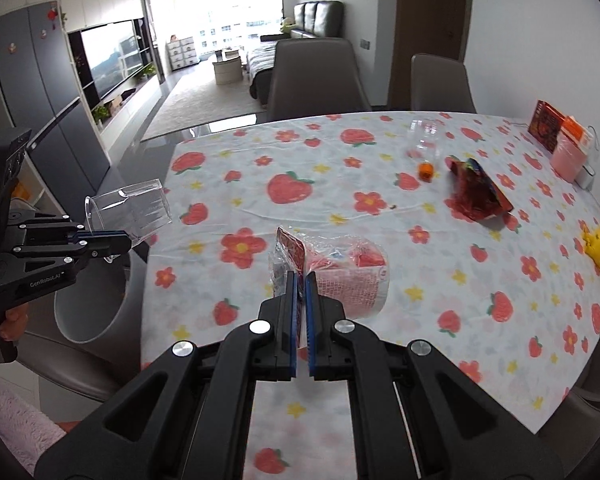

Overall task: Collect trash
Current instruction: 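Carry the clear cup and wrapped packet over the grey bin, then open the right tool over the bin while the left tool releases the clear cup, then move both tools back over the table toward the bottle and red bag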

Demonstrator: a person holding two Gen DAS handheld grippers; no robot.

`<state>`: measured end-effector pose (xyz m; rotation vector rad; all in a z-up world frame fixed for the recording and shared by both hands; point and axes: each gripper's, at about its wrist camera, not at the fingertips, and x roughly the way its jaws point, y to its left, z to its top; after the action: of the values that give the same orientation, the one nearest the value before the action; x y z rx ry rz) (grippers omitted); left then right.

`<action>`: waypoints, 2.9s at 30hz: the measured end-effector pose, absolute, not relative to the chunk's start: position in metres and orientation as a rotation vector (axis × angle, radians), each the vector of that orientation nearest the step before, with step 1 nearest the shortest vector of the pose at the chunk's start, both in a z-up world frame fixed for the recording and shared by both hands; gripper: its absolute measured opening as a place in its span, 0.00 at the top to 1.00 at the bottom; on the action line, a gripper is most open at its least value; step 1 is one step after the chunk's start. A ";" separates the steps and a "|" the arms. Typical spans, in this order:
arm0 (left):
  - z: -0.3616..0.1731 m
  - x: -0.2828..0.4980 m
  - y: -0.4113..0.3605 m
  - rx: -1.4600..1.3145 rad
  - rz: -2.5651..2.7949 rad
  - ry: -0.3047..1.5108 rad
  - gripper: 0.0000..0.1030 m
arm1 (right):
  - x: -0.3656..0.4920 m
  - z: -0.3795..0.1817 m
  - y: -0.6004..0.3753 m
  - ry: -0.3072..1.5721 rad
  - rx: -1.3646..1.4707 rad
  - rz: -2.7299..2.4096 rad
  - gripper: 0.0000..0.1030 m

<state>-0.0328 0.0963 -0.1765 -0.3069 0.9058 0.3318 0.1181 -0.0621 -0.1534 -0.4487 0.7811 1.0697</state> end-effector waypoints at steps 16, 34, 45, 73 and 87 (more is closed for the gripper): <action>-0.187 -0.226 0.206 -0.379 0.553 0.947 0.95 | -0.080 -0.173 0.096 0.827 -0.532 1.401 0.97; -0.201 -0.259 0.213 -0.417 0.507 0.945 0.95 | -0.124 -0.181 0.125 0.848 -0.602 1.393 0.95; -0.228 -0.213 0.182 -0.339 0.371 1.051 0.92 | -0.109 -0.177 0.102 0.855 -0.579 1.322 0.95; -0.171 -0.009 0.106 -0.147 0.280 0.966 0.37 | 0.085 -0.139 -0.041 0.820 -0.395 0.940 0.47; -0.145 0.150 0.004 -0.071 0.205 0.909 0.36 | 0.230 -0.116 -0.130 0.771 -0.375 0.848 0.45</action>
<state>0.1498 0.0043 -0.1451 -0.0705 0.9090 0.2049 0.2296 -0.1301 -0.1159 -0.3753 0.7708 0.8480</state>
